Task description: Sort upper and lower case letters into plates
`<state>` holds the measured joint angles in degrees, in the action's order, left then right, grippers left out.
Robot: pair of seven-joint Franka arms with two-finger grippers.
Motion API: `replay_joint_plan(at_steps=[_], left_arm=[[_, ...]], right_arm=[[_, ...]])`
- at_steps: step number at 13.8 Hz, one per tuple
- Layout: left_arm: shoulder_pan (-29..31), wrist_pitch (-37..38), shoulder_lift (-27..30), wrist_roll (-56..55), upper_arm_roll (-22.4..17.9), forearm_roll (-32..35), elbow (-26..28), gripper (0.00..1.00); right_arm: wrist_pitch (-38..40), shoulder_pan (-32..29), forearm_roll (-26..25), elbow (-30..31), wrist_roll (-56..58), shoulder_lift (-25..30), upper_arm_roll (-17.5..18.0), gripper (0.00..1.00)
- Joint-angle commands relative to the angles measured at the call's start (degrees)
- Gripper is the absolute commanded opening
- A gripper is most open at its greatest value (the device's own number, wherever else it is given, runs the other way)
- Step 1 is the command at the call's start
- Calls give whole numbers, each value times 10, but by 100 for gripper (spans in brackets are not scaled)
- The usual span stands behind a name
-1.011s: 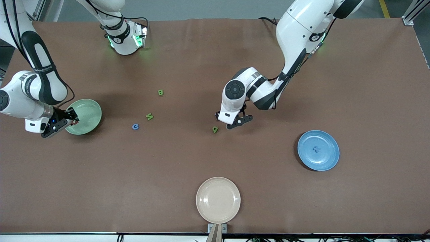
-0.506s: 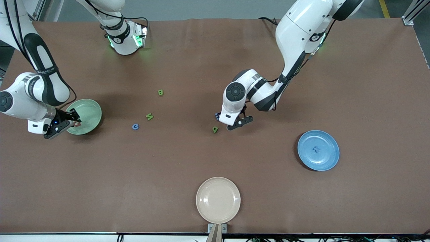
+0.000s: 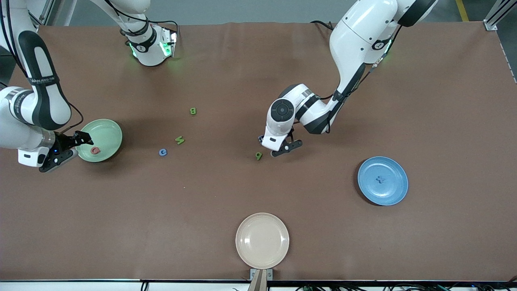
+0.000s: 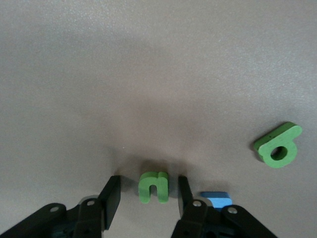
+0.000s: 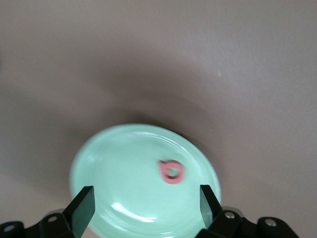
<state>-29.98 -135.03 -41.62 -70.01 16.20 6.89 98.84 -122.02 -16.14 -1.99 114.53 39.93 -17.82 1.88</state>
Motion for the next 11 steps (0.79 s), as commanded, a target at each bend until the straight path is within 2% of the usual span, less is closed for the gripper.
replay_joint_plan(at_steps=[1, 3, 6, 8, 11], left_arm=[[-3, -1, -6, -11, -2, 13, -4, 24], [0, -1, -4, -7, -2, 13, -7, 1], [11, 9, 20, -4, -6, 14, -17, 0], [44, 39, 61, 13, -9, 15, -19, 0], [119, 120, 105, 126, -9, 15, -16, 0]], right_arm=[[20, 62, 22, 20, -145, 41, 0, 94], [17, 94, 54, 27, -227, 40, 0, 97], [-8, 147, 109, 56, -314, 42, -1, 100], [-68, 196, 110, 93, -409, 44, -2, 100], [-163, 241, 110, 148, -486, 43, -2, 100]])
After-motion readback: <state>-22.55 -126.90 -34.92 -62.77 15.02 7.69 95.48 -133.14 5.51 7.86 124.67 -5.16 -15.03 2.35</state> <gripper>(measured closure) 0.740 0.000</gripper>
